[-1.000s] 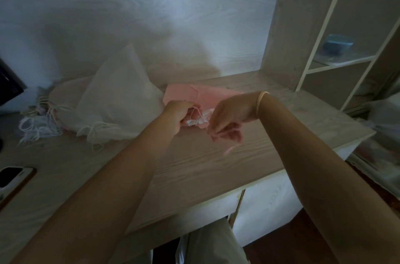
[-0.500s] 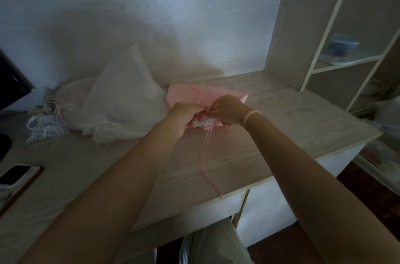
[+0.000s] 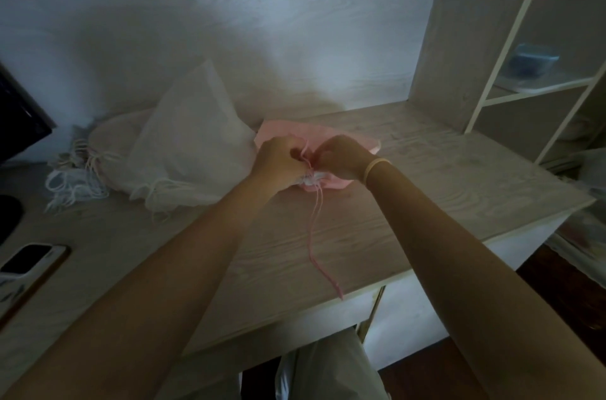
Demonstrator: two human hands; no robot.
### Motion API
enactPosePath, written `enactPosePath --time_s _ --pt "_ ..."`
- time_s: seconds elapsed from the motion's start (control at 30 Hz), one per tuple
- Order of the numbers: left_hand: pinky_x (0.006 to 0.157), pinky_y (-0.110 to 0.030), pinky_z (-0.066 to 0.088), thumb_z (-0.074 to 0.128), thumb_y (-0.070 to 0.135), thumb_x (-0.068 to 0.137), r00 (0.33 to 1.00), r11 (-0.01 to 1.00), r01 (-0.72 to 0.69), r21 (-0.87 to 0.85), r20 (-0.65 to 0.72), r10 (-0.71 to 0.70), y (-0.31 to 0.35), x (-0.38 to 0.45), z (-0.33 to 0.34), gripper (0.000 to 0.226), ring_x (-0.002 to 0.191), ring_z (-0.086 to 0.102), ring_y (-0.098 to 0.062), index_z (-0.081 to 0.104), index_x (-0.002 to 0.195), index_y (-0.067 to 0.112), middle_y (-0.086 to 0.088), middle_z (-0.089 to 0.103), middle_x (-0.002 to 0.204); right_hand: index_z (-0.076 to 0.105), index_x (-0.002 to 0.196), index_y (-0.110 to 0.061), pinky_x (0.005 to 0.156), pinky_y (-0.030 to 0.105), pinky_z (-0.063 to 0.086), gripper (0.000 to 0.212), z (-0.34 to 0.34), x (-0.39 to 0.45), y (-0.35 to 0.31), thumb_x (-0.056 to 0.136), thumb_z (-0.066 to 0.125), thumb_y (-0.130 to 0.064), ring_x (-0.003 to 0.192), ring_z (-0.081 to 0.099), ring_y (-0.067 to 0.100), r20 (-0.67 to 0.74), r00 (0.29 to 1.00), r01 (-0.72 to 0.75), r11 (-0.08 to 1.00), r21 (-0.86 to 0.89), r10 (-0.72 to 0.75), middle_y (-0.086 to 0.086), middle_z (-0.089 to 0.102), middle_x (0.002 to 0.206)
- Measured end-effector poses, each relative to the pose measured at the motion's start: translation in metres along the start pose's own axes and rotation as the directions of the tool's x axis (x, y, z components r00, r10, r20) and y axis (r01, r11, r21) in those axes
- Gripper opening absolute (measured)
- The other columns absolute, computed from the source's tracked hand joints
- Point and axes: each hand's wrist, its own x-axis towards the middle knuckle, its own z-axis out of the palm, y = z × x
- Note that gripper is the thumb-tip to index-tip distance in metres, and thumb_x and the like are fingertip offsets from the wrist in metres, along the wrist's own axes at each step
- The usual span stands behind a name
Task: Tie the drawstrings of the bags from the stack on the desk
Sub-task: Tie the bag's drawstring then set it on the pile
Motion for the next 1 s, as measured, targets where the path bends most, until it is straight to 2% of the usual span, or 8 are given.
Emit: enactPosePath --time_s 0.1,0.2,0.27,0.4,0.57,0.67,0.87,1.0 --pt "0.067 -0.034 0.051 0.070 0.006 0.074 0.993 0.993 -0.082 0.086 -0.083 0.089 -0.012 0.000 0.005 0.018 0.078 0.062 -0.022 0.074 0.091 0.012 -0.004 0.071 0.087 0.064 0.122 -0.019 0.101 0.028 0.042 0.031 0.010 0.009 0.008 0.098 0.045 -0.019 0.117 0.056 0.019 -0.051 0.998 -0.030 0.972 0.234 0.043 -0.002 0.063 0.126" --pt "0.075 -0.035 0.054 0.069 0.009 0.076 0.982 0.988 -0.125 0.087 -0.131 0.136 -0.022 0.002 0.013 0.029 0.083 0.065 -0.019 0.074 0.104 0.016 -0.002 0.073 0.098 0.068 0.114 -0.009 0.086 0.027 0.049 0.024 0.016 0.011 0.010 0.093 0.056 -0.011 0.092 0.062 0.016 0.027 0.982 -0.166 0.776 0.608 0.189 0.007 0.068 0.112" --pt "0.077 -0.039 0.055 0.069 0.007 0.077 0.976 0.990 -0.136 0.035 -0.169 0.140 -0.025 0.003 0.018 0.026 0.085 0.067 -0.019 0.075 0.101 0.015 -0.002 0.074 0.097 0.065 0.114 -0.005 0.077 0.028 0.052 0.025 0.015 0.006 0.010 0.090 0.061 -0.011 0.079 0.060 0.016 0.090 0.967 -0.224 0.626 0.747 0.238 0.011 0.068 0.101" --pt "0.076 -0.039 0.056 0.074 0.009 0.078 0.974 0.991 -0.120 -0.053 -0.197 0.107 -0.027 0.004 0.025 0.019 0.082 0.067 -0.016 0.075 0.096 0.014 0.001 0.073 0.093 0.071 0.104 -0.006 0.083 0.034 0.051 0.019 0.021 0.008 0.013 0.087 0.065 -0.012 0.079 0.059 0.018 0.067 0.980 -0.173 0.647 0.742 0.186 0.012 0.069 0.094" --pt "0.080 -0.032 0.056 0.076 0.015 0.080 0.989 0.989 -0.045 -0.140 -0.145 0.025 -0.030 0.011 0.020 0.019 0.084 0.067 -0.015 0.075 0.098 0.014 0.002 0.073 0.092 0.071 0.080 -0.016 0.091 0.038 0.051 0.009 0.027 0.011 0.019 0.082 0.067 -0.008 0.084 0.062 0.021 0.106 0.986 -0.159 0.546 0.823 0.129 0.009 0.070 0.089" --pt "0.078 -0.030 0.055 0.074 0.016 0.080 0.994 0.987 -0.043 -0.156 -0.107 0.026 -0.027 0.012 0.017 0.019 0.082 0.066 -0.015 0.075 0.098 0.016 0.002 0.073 0.091 0.066 0.082 -0.006 0.079 0.033 0.051 0.005 0.028 0.013 0.023 0.086 0.062 -0.007 0.077 0.059 0.021 0.137 0.983 -0.176 0.393 0.903 0.125 0.011 0.065 0.083" --pt "0.070 -0.015 0.045 0.065 0.029 0.089 0.994 0.988 -0.037 -0.151 -0.110 0.021 -0.026 0.009 0.017 0.020 0.079 0.065 -0.011 0.076 0.088 0.013 0.004 0.073 0.086 0.058 0.070 -0.007 0.062 0.028 0.043 0.014 0.023 0.015 0.027 0.083 0.053 -0.006 0.060 0.051 0.018 0.186 0.950 -0.213 0.087 0.973 0.250 0.007 0.058 0.065" --pt "0.057 -0.006 0.031 0.063 0.025 0.091 0.990 0.996 -0.026 -0.087 -0.139 0.014 -0.030 0.007 0.018 0.019 0.069 0.056 -0.008 0.076 0.086 0.013 0.007 0.065 0.074 0.046 0.054 -0.016 0.062 0.029 0.037 0.035 0.010 0.014 0.029 0.088 0.051 -0.014 0.055 0.050 0.015 0.132 0.941 -0.031 -0.309 0.951 0.311 0.001 0.051 0.052"
